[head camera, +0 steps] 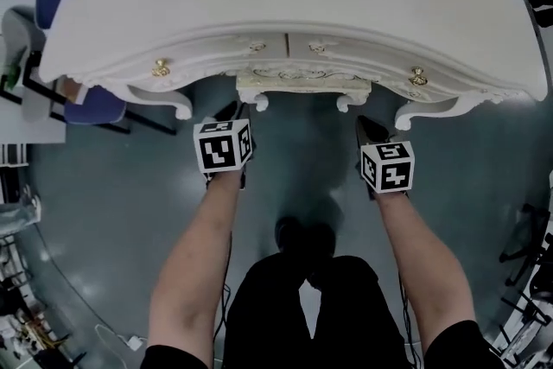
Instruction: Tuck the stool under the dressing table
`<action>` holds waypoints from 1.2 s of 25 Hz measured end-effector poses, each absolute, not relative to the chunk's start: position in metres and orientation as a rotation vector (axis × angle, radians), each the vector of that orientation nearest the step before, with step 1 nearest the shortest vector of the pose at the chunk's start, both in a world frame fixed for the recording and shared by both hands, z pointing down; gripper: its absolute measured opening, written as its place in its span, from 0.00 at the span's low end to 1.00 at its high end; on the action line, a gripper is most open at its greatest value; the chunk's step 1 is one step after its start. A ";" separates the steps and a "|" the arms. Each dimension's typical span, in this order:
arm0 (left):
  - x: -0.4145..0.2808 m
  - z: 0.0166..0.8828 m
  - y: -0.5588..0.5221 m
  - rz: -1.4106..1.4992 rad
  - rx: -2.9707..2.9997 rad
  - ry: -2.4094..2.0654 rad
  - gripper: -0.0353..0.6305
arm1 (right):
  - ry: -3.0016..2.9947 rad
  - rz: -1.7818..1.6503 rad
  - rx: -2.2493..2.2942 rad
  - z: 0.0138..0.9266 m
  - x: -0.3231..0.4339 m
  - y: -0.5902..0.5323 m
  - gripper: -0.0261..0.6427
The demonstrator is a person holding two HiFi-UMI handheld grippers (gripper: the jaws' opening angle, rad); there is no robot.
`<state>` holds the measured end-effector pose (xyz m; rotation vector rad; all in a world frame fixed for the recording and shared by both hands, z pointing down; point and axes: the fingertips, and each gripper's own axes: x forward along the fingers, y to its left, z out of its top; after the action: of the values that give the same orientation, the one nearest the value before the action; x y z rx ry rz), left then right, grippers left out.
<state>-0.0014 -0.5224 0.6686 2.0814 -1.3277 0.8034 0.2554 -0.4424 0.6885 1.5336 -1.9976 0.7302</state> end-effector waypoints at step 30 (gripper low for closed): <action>-0.005 0.391 -0.332 0.630 2.081 -1.284 0.08 | -2.224 0.797 1.442 0.410 0.221 -0.297 0.04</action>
<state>-0.0054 -0.3321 0.3910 2.0811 -1.2844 0.6298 0.2208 -0.2974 0.4097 1.4418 -2.2241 0.7965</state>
